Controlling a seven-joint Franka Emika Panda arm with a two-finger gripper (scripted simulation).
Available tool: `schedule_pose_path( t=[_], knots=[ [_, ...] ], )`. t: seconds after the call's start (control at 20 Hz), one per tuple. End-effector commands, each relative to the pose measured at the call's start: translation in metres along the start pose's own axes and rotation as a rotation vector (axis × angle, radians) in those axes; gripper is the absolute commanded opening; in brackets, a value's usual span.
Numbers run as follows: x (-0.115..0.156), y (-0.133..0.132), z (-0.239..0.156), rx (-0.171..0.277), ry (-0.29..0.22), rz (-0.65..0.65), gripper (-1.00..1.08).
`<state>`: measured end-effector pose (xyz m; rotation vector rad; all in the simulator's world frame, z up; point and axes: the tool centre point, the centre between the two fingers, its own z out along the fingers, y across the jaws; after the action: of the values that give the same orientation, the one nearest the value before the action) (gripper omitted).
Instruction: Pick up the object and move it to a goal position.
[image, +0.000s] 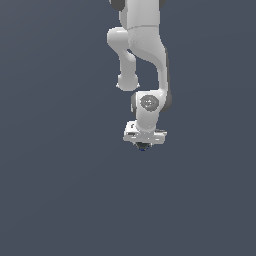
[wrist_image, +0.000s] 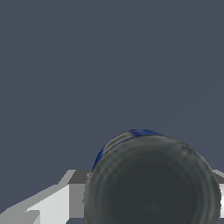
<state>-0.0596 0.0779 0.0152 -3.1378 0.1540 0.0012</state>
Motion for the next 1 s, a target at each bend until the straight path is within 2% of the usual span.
schedule_pose_path(
  t=[0.0, 0.45, 0.95],
  knots=[
    [0.002, -0.001, -0.003, 0.0, 0.001, 0.0, -1.0],
    [0.02, -0.006, -0.042, 0.0, 0.001, 0.0, -1.0],
    [0.059, -0.018, -0.125, 0.0, 0.001, 0.0, -1.0]
  ],
)
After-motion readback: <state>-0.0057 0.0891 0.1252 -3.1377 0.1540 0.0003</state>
